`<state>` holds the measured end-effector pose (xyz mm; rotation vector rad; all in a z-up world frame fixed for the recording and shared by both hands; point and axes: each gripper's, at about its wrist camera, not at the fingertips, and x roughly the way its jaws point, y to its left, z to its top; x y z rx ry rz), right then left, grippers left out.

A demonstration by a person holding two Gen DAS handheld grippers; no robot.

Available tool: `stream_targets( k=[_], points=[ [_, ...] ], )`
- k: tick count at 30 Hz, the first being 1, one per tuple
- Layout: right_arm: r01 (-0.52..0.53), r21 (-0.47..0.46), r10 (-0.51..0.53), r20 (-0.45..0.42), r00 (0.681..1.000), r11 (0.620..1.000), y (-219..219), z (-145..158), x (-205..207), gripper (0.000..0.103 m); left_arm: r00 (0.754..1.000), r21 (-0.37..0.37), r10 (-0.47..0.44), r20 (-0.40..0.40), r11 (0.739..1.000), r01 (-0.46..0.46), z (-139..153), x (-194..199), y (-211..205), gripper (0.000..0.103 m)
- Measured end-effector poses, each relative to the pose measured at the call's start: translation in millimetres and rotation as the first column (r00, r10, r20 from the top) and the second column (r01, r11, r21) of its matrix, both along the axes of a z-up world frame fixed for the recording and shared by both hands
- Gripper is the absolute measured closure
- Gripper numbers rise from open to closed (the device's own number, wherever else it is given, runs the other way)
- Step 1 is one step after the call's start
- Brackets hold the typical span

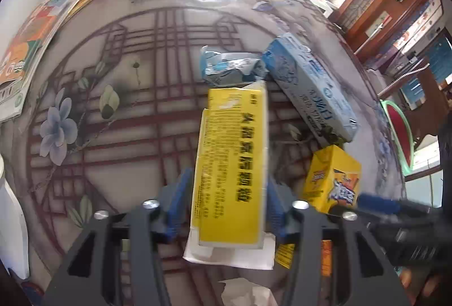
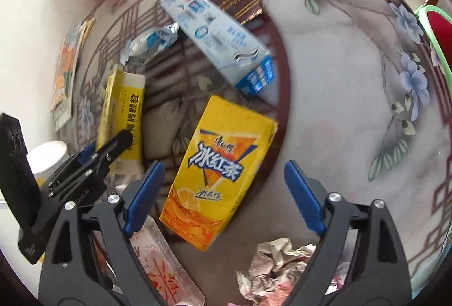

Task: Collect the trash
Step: 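Grasp the yellow box with the left tool while the right tool grasps the orange iced-tea carton, then carry the yellow box and iced-tea carton over the red bin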

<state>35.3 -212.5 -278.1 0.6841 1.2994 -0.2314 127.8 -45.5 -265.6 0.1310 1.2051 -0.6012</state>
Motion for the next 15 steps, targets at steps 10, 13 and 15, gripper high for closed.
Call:
stream_targets(
  k=[10, 13, 15],
  points=[
    [-0.142, -0.135, 0.139, -0.027, 0.990, 0.981, 38.4, -16.8, 7.5, 0.033, 1.000, 0.039, 0.010, 0.024, 0.999, -0.011, -4.7, 11.4, -3.5, 0.067],
    [-0.135, -0.115, 0.139, 0.024, 0.990, 0.984, 29.6, -6.7, -1.3, 0.035, 0.998, 0.008, 0.049, 0.051, 0.999, -0.049, 5.2, 9.0, 3.6, 0.067],
    [-0.117, -0.108, 0.125, 0.070, 0.990, 0.987, 19.9, 4.7, -12.7, 0.036, 0.994, -0.015, 0.077, 0.078, 0.997, -0.076, 17.5, 2.9, 8.6, 0.068]
  ],
)
